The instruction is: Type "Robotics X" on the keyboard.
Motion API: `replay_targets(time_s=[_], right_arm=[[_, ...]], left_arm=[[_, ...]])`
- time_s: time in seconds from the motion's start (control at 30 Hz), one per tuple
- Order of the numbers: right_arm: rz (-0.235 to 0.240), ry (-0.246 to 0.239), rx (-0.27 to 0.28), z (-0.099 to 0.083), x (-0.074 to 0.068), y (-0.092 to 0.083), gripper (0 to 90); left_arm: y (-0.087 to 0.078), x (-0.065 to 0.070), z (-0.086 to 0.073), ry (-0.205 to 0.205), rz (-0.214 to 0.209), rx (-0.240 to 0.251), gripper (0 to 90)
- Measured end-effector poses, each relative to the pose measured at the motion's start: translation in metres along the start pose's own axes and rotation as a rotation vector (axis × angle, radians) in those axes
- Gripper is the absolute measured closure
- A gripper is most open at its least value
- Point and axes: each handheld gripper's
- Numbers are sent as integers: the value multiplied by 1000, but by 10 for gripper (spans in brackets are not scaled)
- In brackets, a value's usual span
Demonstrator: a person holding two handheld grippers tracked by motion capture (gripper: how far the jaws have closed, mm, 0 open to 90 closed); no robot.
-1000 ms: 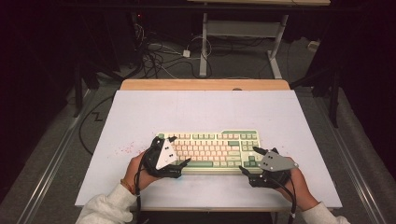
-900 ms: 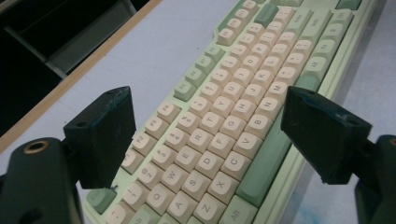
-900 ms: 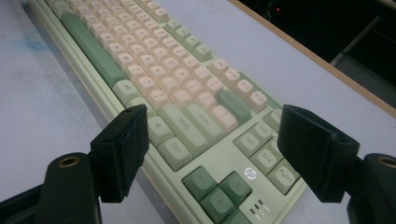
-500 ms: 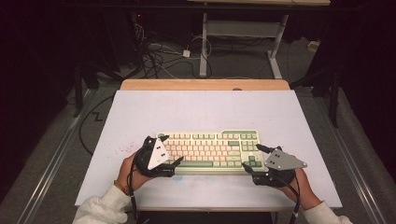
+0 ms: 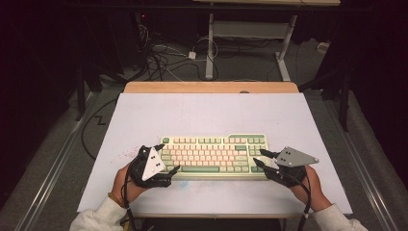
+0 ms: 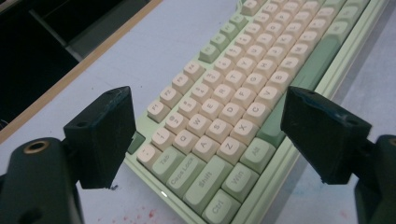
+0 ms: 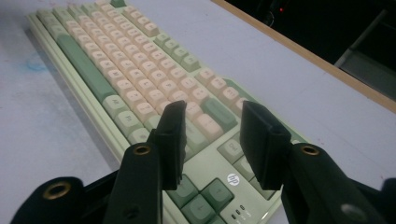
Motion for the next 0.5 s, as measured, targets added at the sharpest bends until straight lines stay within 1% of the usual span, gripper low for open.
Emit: replay_targets(time_s=[0.03,0.13,0.23,0.3,0.4,0.5], right_arm=[[9,3,-7,1,2,1,710],[27,21,-31,3,7,7,812],[46,24,-53,6,9,16,880],[52,22,-64,9,10,22,900],[67,15,-94,11,10,33,900],[93,8,-129,10,9,42,900]], left_arm=[[-1,0,-1,-2,2,-2,173],[-2,0,-4,-6,1,-8,173],[-2,1,-7,-4,2,-15,174],[-3,2,-8,-4,1,-20,173],[-3,2,-9,1,3,-27,174],[-4,2,-11,-4,3,-27,174]])
Point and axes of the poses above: each handheld gripper's, and its own axes: y roughly forward along the jaws, z roughly out of its top, x roughly to its right, and after that the axes turned 11 degrees about z, right-handed
